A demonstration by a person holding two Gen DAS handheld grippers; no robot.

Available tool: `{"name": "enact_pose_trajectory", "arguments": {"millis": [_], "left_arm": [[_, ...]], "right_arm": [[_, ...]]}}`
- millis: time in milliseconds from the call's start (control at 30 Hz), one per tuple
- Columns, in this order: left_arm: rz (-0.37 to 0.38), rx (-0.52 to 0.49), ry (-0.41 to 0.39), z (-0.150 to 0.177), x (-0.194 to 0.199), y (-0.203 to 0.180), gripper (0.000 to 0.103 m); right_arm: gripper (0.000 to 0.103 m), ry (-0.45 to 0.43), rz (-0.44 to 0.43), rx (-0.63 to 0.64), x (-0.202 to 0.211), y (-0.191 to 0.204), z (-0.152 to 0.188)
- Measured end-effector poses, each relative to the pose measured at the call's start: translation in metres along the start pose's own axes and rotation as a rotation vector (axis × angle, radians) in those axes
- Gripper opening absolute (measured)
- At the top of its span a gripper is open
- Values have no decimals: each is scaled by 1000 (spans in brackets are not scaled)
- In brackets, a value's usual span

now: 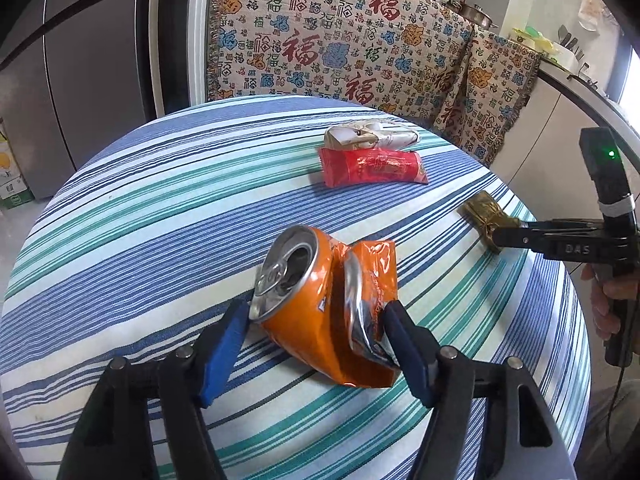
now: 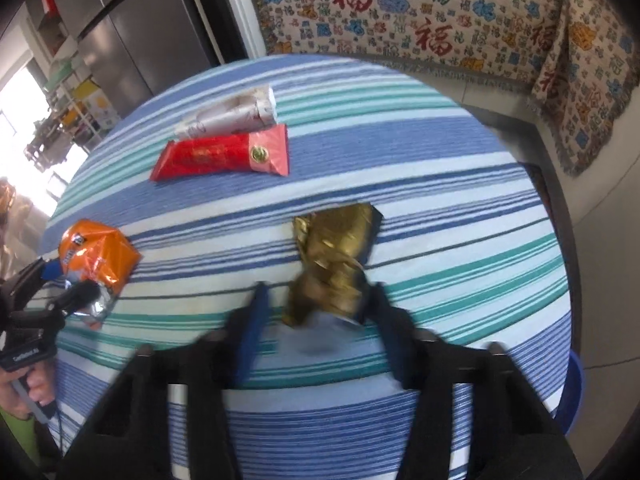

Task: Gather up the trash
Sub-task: 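Carry the can and bag left while the right carries the gold wrapper to the wastebasket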

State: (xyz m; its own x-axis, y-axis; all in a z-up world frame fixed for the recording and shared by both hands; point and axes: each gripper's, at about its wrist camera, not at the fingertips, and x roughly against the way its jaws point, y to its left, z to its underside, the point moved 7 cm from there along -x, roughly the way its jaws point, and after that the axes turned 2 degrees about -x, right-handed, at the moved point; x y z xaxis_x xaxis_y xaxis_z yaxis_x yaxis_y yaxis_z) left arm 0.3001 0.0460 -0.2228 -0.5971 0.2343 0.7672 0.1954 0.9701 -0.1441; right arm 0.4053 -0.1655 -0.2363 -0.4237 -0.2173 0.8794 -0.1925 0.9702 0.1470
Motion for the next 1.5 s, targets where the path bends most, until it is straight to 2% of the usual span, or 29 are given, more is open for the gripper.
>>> {"name": "enact_pose_trajectory", "arguments": {"millis": [100, 300, 800, 1333, 1500], "left_arm": [[-12, -12, -3, 2, 2, -2, 70], [-14, -4, -31, 6, 11, -5, 69], [-44, -57, -59, -1, 34, -36, 69], [3, -112, -65, -14, 37, -88, 69], [38, -143, -60, -17, 35, -117, 69]], "right_arm": [[27, -37, -6, -27, 15, -1, 6], [27, -109, -27, 4, 57, 14, 30], [27, -126, -77, 3, 80, 33, 64], [27, -154, -38, -25, 102, 8, 74], [27, -162, -26, -62, 108, -10, 80]]}}
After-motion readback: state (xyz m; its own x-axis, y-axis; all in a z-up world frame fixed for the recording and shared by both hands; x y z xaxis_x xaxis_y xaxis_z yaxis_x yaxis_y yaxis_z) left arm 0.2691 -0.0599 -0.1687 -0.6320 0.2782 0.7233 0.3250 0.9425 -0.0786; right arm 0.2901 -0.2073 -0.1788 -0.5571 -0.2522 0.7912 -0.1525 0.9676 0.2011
